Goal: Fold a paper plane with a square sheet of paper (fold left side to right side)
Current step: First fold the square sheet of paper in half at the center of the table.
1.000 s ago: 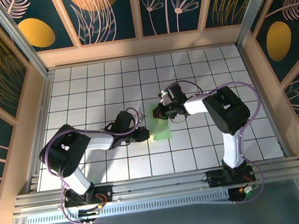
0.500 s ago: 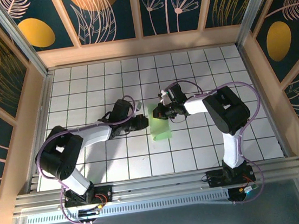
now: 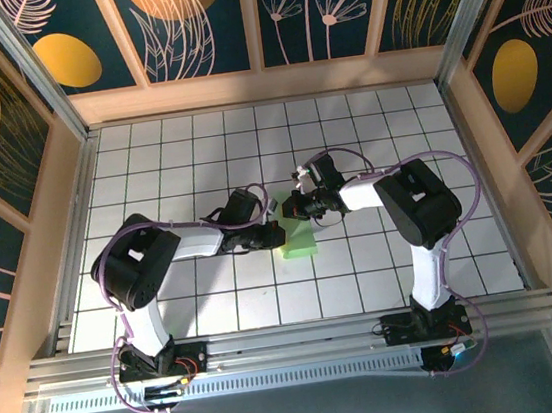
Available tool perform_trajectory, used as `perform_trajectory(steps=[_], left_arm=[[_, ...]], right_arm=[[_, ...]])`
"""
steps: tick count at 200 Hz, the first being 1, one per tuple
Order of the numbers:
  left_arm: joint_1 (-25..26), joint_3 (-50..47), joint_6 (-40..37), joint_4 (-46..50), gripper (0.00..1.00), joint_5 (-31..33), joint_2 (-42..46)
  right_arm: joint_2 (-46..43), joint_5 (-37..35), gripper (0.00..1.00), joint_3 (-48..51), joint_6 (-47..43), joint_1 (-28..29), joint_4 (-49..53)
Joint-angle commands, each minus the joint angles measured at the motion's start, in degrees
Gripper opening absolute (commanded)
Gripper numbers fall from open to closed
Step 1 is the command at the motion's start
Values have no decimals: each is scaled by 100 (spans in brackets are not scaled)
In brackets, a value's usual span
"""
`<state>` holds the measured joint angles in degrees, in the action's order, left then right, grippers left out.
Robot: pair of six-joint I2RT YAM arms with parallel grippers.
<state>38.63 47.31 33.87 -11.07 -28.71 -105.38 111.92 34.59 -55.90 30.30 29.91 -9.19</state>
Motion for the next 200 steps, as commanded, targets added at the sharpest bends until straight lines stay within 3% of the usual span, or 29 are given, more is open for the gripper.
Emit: perform_trajectory(steps=[1,126,158,200], left_arm=[[59,-20,-188,237,0,-55,-50],[351,-1227,-195,363,0,-269,654],[358,-1352,-8,266,0,41,1008],[345,-714,-85,1006,0,676,1347]], right_arm=[[259,-383,0,22,-130,15,508],[278,-418,0,54,-166,-3,576],[273,-413,0,71,-165,-3,567],[249,-403,0,74,-174,-3,576]])
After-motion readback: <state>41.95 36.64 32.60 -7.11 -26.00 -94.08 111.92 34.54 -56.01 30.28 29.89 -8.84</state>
